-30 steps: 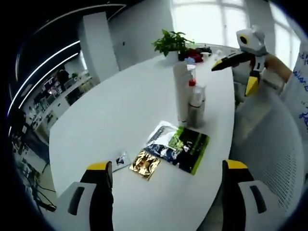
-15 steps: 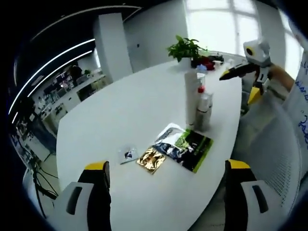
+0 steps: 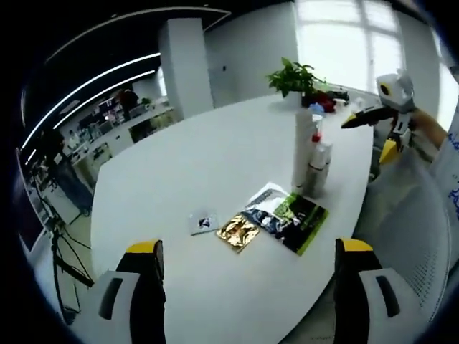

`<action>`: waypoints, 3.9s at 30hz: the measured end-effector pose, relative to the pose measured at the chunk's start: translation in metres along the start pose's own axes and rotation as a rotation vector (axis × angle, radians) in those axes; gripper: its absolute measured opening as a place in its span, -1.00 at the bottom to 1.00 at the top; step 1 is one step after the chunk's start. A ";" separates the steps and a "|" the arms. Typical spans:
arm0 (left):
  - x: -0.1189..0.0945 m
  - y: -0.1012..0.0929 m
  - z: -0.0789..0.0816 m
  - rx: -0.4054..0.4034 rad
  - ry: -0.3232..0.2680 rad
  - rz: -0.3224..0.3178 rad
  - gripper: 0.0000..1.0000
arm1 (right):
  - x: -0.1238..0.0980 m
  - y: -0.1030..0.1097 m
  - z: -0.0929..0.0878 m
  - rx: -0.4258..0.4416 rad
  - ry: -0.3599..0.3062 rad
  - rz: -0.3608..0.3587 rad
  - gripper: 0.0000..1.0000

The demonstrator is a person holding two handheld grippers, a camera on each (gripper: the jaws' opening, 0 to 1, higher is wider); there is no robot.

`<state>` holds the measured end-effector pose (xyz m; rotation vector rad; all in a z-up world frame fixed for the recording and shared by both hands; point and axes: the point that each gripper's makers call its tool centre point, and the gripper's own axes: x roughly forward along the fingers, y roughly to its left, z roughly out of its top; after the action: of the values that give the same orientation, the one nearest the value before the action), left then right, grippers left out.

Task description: Arrange the skincare products in the storage area until every visible bottle or jar stands upright without overlapping.

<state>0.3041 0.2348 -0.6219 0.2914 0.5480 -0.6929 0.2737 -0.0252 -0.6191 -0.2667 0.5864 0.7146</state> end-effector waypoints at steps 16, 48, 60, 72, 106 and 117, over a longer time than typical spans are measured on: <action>0.036 0.030 0.007 -0.017 0.019 0.015 0.84 | 0.000 -0.004 -0.003 0.016 0.005 -0.012 0.88; 0.125 0.089 -0.014 -0.066 0.236 0.071 0.36 | 0.005 -0.015 -0.009 0.039 0.024 -0.013 0.87; 0.154 0.089 -0.022 -0.103 0.295 0.090 0.20 | 0.005 -0.015 -0.009 0.039 0.027 -0.014 0.86; 0.164 0.085 -0.033 -0.122 0.342 0.119 0.05 | 0.004 -0.019 -0.011 0.047 0.026 -0.023 0.86; 0.173 0.088 -0.041 -0.244 0.329 0.128 -0.25 | -0.003 -0.020 -0.013 0.054 0.015 -0.044 0.86; 0.154 0.100 -0.032 -0.218 0.292 0.131 -0.26 | -0.005 -0.016 -0.009 0.039 0.004 -0.039 0.86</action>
<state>0.4572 0.2412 -0.7277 0.2230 0.8686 -0.4601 0.2778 -0.0430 -0.6233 -0.2426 0.5971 0.6649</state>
